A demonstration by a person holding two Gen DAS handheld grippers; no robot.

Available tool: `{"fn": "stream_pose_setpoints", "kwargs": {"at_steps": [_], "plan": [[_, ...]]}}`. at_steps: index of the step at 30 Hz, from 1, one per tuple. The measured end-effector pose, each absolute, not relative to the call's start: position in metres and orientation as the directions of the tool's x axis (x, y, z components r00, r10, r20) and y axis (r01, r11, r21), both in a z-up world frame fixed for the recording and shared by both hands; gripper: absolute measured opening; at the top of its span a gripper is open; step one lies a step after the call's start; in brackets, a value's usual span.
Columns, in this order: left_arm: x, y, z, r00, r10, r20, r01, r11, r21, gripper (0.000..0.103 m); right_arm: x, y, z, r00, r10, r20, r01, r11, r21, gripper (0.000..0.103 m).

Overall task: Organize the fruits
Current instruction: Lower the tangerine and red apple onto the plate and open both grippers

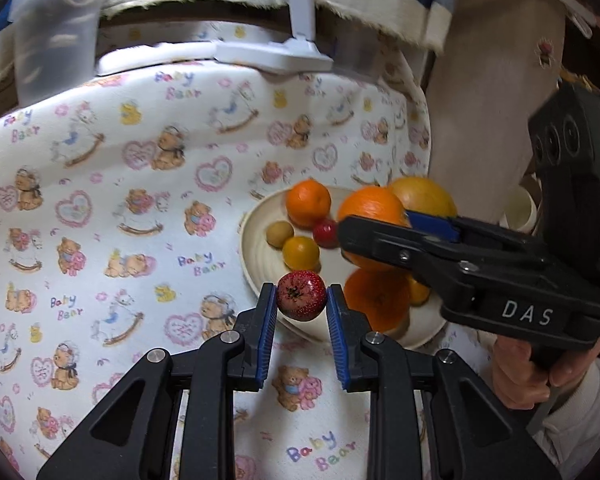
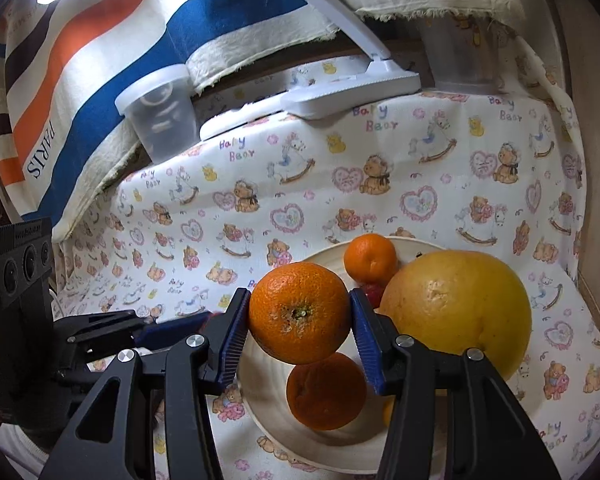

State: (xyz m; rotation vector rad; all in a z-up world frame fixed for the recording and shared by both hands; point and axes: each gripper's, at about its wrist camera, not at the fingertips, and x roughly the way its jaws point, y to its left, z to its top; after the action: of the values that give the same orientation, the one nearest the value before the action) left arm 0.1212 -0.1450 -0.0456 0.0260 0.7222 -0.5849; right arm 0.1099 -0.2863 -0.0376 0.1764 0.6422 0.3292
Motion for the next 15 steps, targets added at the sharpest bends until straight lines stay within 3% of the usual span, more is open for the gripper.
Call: {"fn": "stream_pose_setpoints", "kwargs": {"at_steps": [15], "plan": [[0.1208,-0.1521,-0.0520,0.589,-0.474,-0.655,0.523,0.841,-0.138,0.024,0.1149,-0.2837,-0.0432,0.731,0.353,-0.583,-0.251,0.935,0.252,0.052]]}}
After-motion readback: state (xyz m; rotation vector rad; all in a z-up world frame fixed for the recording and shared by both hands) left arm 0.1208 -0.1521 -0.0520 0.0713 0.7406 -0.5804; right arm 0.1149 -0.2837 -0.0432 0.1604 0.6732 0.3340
